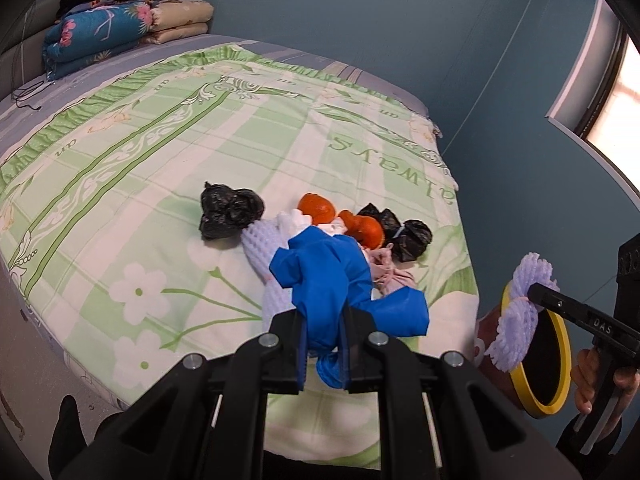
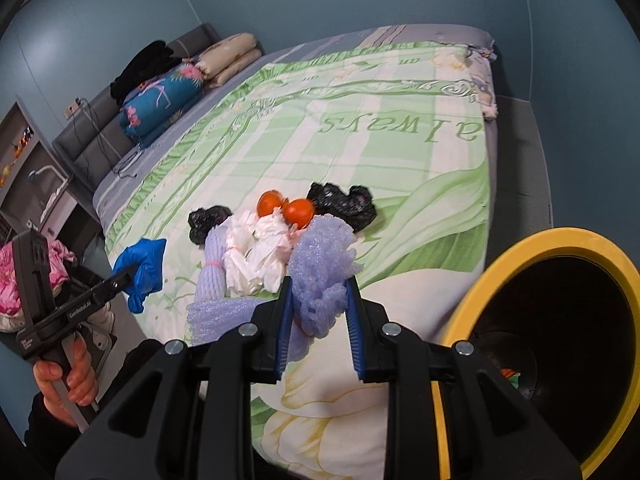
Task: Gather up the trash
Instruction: 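Carry the blue bag and purple foam net with both tools over the yellow bin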
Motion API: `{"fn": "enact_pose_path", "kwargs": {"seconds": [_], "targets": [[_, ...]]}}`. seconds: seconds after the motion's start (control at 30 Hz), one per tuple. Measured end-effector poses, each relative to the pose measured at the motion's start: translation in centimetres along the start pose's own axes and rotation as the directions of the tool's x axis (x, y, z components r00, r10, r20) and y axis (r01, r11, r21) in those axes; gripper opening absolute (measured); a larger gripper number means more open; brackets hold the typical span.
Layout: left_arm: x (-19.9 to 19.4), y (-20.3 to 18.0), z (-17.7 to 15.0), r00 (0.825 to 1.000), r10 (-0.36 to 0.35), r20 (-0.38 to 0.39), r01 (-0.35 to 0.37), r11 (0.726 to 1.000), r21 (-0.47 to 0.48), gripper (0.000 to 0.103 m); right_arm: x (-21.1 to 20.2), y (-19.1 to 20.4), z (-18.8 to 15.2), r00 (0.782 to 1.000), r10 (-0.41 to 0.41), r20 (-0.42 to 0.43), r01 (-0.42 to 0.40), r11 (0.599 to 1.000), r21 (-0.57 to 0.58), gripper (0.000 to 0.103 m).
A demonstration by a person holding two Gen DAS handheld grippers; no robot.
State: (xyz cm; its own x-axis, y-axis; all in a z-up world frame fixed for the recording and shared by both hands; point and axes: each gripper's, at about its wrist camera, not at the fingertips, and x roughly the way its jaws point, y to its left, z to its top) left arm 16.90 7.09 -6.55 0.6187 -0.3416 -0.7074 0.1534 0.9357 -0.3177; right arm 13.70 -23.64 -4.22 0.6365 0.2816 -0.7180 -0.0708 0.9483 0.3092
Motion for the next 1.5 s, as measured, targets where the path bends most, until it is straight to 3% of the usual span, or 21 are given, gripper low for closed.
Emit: {"fn": "enact_pose_path", "kwargs": {"seconds": [0.53, 0.83, 1.27, 1.5], "targets": [[-1.6, -7.0, 0.3, 0.995, -0.102, 0.017, 0.1, 0.991, 0.084, 0.011, -6.2, -5.2, 0.5, 0.99, -0.059, 0.131, 0.046, 0.994, 0.103, 0.024], [-1.3, -12.1, 0.0, 0.986, -0.164, -0.013, 0.164, 0.975, 0.153, 0.011, -9.1, -7.9, 0.0, 0.978, -0.096, 0.184, 0.065, 0.984, 0.165, 0.024], [0.7, -20.2, -2.2, 0.968, -0.225, -0.107, 0.247, 0.919, 0.306, 0.011, -12.3, -12.1, -1.0, 0.956, -0.18, 0.231, 0.121, 0.961, 0.247, 0.024], [2.3, -23.1, -3.5, 0.953, -0.251, -0.168, 0.295, 0.894, 0.336, 0.011, -12.7, -14.0, -1.7, 0.947, -0.224, 0.231, 0.152, 0.945, 0.289, 0.024]]}}
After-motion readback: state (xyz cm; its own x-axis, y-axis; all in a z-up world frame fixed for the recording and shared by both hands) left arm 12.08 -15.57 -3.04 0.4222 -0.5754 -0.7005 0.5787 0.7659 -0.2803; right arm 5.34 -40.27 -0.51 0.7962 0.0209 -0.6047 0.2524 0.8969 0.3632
